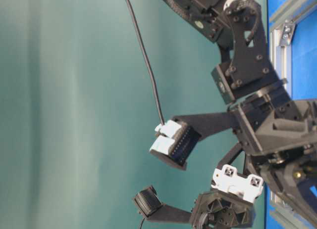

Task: Insert the wire through the string loop located on the left side.
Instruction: 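Move the left gripper right toward the plug protruding from the loop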

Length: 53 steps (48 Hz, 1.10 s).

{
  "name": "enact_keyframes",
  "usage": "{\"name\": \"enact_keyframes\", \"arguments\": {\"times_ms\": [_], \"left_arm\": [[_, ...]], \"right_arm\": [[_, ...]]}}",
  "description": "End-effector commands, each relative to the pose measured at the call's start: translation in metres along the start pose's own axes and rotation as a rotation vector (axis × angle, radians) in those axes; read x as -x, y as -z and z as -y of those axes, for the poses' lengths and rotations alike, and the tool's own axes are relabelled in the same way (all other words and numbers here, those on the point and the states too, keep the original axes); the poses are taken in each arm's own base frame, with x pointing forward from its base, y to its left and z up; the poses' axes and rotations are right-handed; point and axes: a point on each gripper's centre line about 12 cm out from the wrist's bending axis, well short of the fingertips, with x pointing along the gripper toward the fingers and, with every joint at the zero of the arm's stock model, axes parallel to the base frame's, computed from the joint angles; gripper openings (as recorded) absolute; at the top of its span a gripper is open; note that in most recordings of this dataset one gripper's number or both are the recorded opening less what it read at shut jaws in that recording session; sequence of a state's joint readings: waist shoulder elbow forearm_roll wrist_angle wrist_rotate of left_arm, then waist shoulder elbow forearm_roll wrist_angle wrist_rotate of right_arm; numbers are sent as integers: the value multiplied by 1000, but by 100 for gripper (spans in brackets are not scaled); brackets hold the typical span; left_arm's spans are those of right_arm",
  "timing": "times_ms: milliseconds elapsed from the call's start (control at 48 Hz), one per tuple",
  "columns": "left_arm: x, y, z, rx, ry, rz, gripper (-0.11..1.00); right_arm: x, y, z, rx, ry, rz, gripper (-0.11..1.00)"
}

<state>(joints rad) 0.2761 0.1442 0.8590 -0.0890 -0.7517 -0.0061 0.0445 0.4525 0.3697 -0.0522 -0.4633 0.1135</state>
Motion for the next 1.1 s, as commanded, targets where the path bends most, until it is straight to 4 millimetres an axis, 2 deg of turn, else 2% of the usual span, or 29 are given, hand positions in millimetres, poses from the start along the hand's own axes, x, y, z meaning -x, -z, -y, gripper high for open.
{"name": "enact_keyframes", "arguments": {"times_ms": [0,375,521,687,1083], "left_arm": [[3,-14,2,1,6,43,0],[3,-13,2,-1,6,40,0],[11,-12,1,-1,6,35,0],[37,-10,-1,-1,4,31,0],[108,14,-9,-1,-4,-10,0]], "right_arm": [[-1,-18,0,0,-2,46,0],[-1,-18,0,2,-2,46,0],[-1,-17,0,1,-1,43,0],[-1,-18,0,-1,-1,46,0],[-1,-17,0,2,-2,43,0]]}}
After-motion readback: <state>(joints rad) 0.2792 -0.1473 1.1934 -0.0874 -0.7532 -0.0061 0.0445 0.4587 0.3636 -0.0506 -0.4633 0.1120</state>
